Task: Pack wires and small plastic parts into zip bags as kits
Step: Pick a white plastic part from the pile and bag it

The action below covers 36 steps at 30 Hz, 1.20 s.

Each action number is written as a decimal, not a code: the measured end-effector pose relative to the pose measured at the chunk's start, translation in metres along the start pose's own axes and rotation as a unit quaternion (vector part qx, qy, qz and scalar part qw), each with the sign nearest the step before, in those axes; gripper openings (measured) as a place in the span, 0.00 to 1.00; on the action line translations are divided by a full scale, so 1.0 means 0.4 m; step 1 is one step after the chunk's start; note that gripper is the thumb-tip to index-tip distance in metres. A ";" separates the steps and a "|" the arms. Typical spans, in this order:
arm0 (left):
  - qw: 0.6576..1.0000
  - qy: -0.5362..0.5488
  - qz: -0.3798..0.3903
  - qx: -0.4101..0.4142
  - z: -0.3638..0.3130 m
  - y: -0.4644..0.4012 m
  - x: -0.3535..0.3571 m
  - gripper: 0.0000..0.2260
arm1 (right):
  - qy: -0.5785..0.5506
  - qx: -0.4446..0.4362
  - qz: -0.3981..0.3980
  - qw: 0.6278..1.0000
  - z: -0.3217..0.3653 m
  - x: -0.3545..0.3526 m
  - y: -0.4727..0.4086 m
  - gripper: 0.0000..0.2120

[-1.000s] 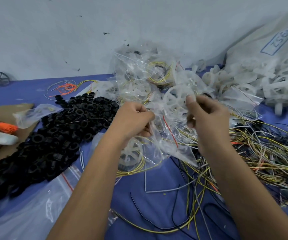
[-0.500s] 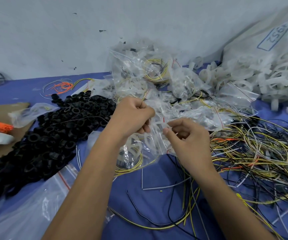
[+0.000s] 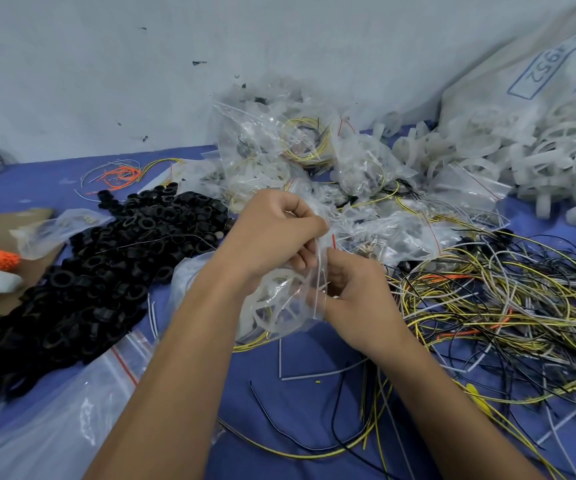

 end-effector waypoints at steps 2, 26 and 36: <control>1.000 0.003 0.004 0.002 -0.001 0.001 0.001 0.08 | 0.020 0.008 -0.001 1.000 -0.004 -0.003 0.001 0.06; 0.993 0.081 -0.087 0.016 0.018 -0.006 -0.021 0.06 | -0.004 0.082 0.008 0.997 0.001 -0.017 0.009 0.36; 0.976 -0.149 -0.158 0.024 0.067 -0.022 -0.063 0.10 | 0.095 0.129 -0.076 0.984 -0.009 -0.039 0.002 0.09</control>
Point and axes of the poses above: each hand's wrist, its own y-axis away from the middle knuckle, its own x-axis out of the palm, z = x × y, the point moved 2 cm from there along -y, towards the middle knuckle, and after that the axes turned 13 degrees about z, right-handed, at the moved point
